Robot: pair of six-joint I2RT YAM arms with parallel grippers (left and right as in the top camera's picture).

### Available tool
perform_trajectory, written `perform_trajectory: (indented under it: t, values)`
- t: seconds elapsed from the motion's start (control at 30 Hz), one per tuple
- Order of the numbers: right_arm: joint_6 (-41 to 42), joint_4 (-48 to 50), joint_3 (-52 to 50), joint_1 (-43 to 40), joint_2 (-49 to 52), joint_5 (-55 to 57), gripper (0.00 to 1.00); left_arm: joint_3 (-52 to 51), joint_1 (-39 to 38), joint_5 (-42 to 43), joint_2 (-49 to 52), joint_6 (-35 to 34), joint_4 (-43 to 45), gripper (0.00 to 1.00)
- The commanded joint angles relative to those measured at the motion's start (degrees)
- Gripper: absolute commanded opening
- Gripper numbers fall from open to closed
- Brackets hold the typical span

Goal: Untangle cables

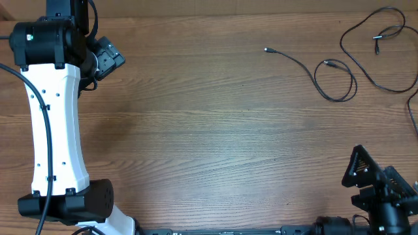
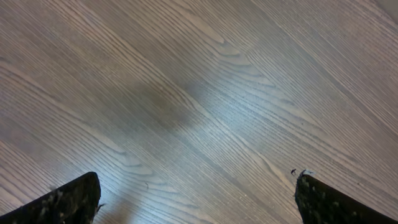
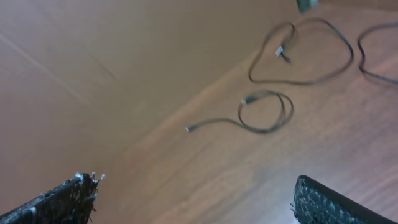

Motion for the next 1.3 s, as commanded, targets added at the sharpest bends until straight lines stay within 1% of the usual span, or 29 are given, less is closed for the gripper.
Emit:
perform_trajectory:
  t: [0.0, 0.33, 0.4, 0.53, 0.63, 0.73, 0.93, 1.17, 1.27]
  values:
    - [0.02, 2.84, -2.14, -0.15, -3.32, 0.70, 1.00, 0.11, -0.39, -0.57, 0.37, -0.13, 0.09, 0.99]
    - [0.02, 17.07, -10.69, -0.15, -10.32, 0.70, 1.00, 0.11, -0.39, -0.57, 0.37, -0.13, 0.09, 0.99]
    - [0.02, 22.32, -13.40, -0.15, -11.87, 0.70, 1.00, 0.11, -0.39, -0.57, 0.37, -0.13, 0.09, 1.00]
    - [0.02, 29.64, -18.67, -0.15, -15.04, 0.70, 1.00, 0.11, -0.39, -0.57, 0.37, -0.13, 0.09, 1.00]
    - [0.04, 37.05, -23.06, -0.15, -15.34, 0.70, 1.00, 0.11, -0.39, -0.57, 0.37, -0.13, 0.09, 0.99]
    - [0.04, 41.81, -25.83, -0.17, -15.34, 0.70, 1.00, 0.11, -0.39, -0.57, 0.37, -0.13, 0.11, 1.00]
    - [0.02, 46.23, -31.41, -0.17, -15.34, 0.70, 1.00, 0.11, -0.39, -0.57, 0.37, -0.13, 0.09, 1.00]
    - [0.02, 52.94, -40.24, -0.15, -15.34, 0.70, 1.00, 0.11, -0.39, -0.57, 0.37, -0.13, 0.09, 1.00]
    - [0.02, 54.31, -43.56, -0.13, -15.34, 0.72, 1.00, 0.11, -0.39, -0.57, 0.37, -0.13, 0.09, 0.99]
